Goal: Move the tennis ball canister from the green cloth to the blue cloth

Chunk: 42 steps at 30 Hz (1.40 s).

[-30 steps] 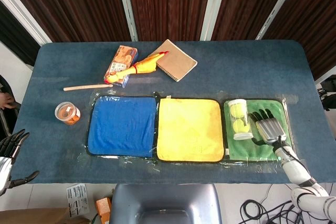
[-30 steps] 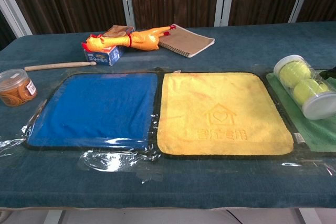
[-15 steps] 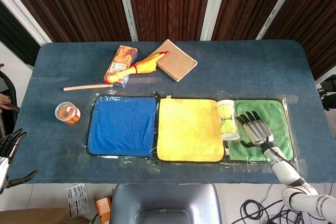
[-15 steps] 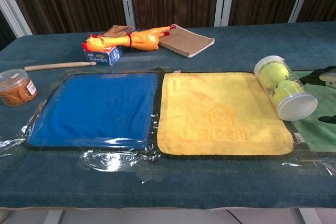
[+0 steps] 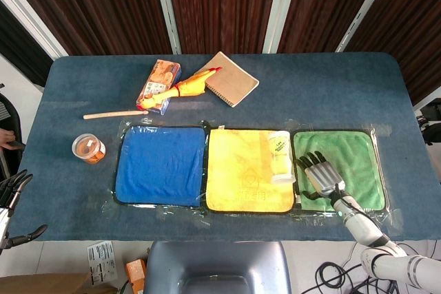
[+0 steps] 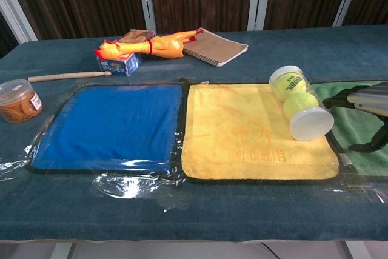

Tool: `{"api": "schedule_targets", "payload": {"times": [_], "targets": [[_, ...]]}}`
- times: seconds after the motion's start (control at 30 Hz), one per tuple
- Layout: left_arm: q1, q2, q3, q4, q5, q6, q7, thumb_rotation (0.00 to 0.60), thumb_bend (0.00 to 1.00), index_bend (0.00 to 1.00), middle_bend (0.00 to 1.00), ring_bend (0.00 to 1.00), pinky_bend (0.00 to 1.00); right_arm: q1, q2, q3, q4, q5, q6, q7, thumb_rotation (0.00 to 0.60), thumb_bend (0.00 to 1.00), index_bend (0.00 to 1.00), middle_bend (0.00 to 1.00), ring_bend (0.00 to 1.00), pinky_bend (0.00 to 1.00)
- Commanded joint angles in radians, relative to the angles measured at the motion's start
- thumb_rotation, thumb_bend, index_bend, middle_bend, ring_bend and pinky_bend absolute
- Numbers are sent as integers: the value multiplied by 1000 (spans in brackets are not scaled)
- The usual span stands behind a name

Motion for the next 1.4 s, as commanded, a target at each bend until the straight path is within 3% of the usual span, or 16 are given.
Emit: {"api": "schedule_targets", "payload": {"times": [0.03,0.97,1.4], "targets": [[0,0,0,1,0,1,-2,600,22,0,20,45,107,8,-6,4,-8,9,5,-11,514,248,111,109,0,0],[3,3,3,9,6,7,-16,600,22,0,20,45,107,151,-94,35,-74,220,25,-225,516,264,113,110,0,0],[10,1,1,6,0,14,-13,600,58,0,20,45,107,229,-165,41,-46,309,22,-283,515,302,143,111,0,0]]}}
